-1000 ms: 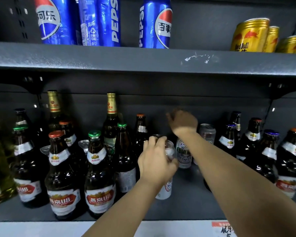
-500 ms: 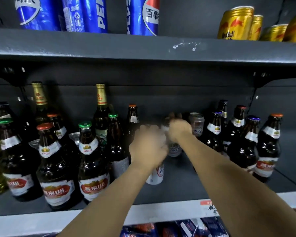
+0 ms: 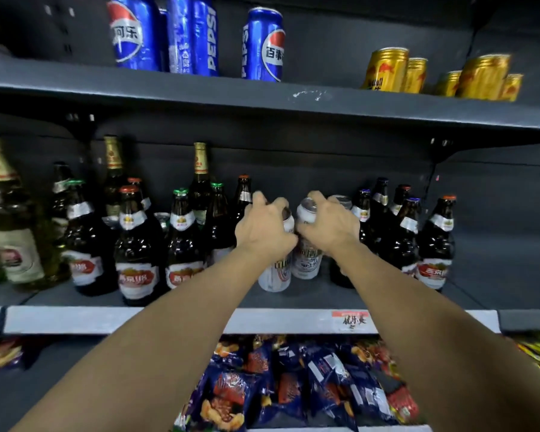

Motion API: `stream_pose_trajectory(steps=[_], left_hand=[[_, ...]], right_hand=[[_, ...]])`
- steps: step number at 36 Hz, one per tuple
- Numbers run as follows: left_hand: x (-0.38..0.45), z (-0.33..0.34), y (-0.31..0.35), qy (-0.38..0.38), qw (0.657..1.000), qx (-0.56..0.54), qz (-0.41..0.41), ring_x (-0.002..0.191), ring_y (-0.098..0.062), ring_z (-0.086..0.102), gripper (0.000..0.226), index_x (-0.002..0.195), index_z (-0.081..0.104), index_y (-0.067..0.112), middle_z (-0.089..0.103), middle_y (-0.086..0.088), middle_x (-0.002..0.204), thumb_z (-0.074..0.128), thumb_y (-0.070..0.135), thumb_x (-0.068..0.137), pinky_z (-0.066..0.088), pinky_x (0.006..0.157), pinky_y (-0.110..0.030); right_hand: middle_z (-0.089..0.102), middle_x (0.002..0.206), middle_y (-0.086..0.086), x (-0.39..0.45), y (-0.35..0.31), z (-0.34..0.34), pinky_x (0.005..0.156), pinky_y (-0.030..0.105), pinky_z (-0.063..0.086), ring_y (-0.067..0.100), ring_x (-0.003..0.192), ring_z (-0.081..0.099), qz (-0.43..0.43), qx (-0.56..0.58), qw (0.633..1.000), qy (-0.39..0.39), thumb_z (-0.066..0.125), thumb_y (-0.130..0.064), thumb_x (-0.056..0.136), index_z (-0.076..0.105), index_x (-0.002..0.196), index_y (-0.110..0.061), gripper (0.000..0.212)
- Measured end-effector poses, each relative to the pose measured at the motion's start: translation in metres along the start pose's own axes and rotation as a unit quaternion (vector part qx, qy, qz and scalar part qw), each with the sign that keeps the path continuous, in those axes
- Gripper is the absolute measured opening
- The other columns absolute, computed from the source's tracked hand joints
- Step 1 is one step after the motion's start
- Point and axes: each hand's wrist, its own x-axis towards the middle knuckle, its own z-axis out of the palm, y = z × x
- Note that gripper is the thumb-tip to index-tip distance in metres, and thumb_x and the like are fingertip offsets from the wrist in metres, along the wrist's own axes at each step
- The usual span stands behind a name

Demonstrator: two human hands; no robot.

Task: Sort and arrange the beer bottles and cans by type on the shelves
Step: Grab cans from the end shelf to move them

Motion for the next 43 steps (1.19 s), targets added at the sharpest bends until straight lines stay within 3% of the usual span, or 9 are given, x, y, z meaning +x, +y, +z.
stream_pose_trajectory(steps=[5, 10, 16, 21, 27, 34, 39, 43], left_hand=[[-0.041, -0.035, 0.013, 0.015, 0.999, 0.015, -0.049, 0.092, -0.031, 0.056, 0.045, 0.120, 0.054, 0.025, 0.036, -0.007, 0.120, 0.068, 0.030, 0.077, 0.042, 0.070, -0.033], [-0.095, -0.065, -0.006, 0.011, 0.988, 0.056, -0.141, 0.079, -0.028, 0.050, 0.046, 0.120, 0.054, 0.024, 0.037, -0.006, 0.125, 0.069, 0.033, 0.077, 0.044, 0.065, -0.034], [-0.170, -0.096, -0.061, -0.014, 0.964, 0.115, -0.241, 0.084, -0.028, 0.052, 0.045, 0.123, 0.049, 0.020, 0.040, -0.006, 0.126, 0.065, 0.029, 0.082, 0.041, 0.060, -0.035], [-0.231, -0.132, -0.115, -0.012, 0.937, 0.151, -0.316, 0.094, -0.029, 0.054, 0.045, 0.121, 0.045, 0.019, 0.049, -0.007, 0.118, 0.065, 0.032, 0.084, 0.039, 0.063, -0.035], [-0.310, -0.183, -0.191, 0.017, 0.902, 0.165, -0.399, 0.088, -0.028, 0.053, 0.043, 0.119, 0.048, 0.019, 0.049, -0.004, 0.113, 0.066, 0.030, 0.081, 0.042, 0.061, -0.036], [-0.394, -0.250, -0.290, 0.030, 0.872, 0.177, -0.456, 0.104, -0.029, 0.057, 0.047, 0.128, 0.046, 0.022, 0.048, -0.005, 0.124, 0.060, 0.026, 0.084, 0.045, 0.067, -0.036], [-0.438, -0.291, -0.360, 0.039, 0.854, 0.197, -0.481, 0.107, -0.032, 0.055, 0.033, 0.118, 0.051, 0.024, 0.047, -0.007, 0.121, 0.056, 0.026, 0.085, 0.047, 0.072, -0.039], [-0.464, -0.317, -0.412, 0.033, 0.838, 0.197, -0.508, 0.110, -0.030, 0.054, 0.042, 0.125, 0.053, 0.028, 0.047, -0.005, 0.121, 0.059, 0.034, 0.084, 0.048, 0.079, -0.041]], right_hand=[[0.054, 0.111, 0.010, -0.040, -0.004, -0.024, 0.067, 0.032, 0.037, 0.034, 0.097, 0.060, -0.035, 0.020, 0.999, 0.010, 0.062, -0.049, 0.080, 0.046, 0.123, -0.025, 0.052], [0.054, 0.109, 0.008, -0.087, -0.026, -0.025, 0.066, 0.031, 0.036, 0.033, 0.095, 0.061, -0.092, 0.037, 0.995, -0.012, 0.061, -0.053, 0.081, 0.047, 0.121, -0.026, 0.050], [0.057, 0.115, 0.009, -0.137, -0.084, -0.009, 0.066, 0.031, 0.036, 0.032, 0.098, 0.060, -0.168, 0.060, 0.982, -0.058, 0.061, -0.054, 0.082, 0.044, 0.129, -0.026, 0.057], [0.057, 0.114, 0.009, -0.179, -0.156, 0.015, 0.065, 0.032, 0.037, 0.033, 0.098, 0.060, -0.232, 0.077, 0.963, -0.113, 0.062, -0.053, 0.080, 0.045, 0.123, -0.023, 0.055], [0.056, 0.113, 0.009, -0.241, -0.261, 0.057, 0.067, 0.032, 0.038, 0.035, 0.100, 0.059, -0.286, 0.093, 0.935, -0.188, 0.062, -0.051, 0.080, 0.045, 0.117, -0.021, 0.051], [0.053, 0.119, 0.009, -0.313, -0.402, 0.092, 0.070, 0.032, 0.037, 0.034, 0.105, 0.058, -0.341, 0.113, 0.901, -0.243, 0.061, -0.052, 0.081, 0.045, 0.125, -0.026, 0.054], [0.053, 0.123, 0.010, -0.353, -0.492, 0.109, 0.073, 0.034, 0.039, 0.035, 0.108, 0.057, -0.369, 0.137, 0.880, -0.265, 0.062, -0.052, 0.080, 0.045, 0.129, -0.027, 0.058], [0.053, 0.128, 0.009, -0.374, -0.555, 0.125, 0.075, 0.035, 0.042, 0.034, 0.110, 0.057, -0.401, 0.137, 0.862, -0.277, 0.061, -0.052, 0.081, 0.040, 0.138, -0.029, 0.064]])
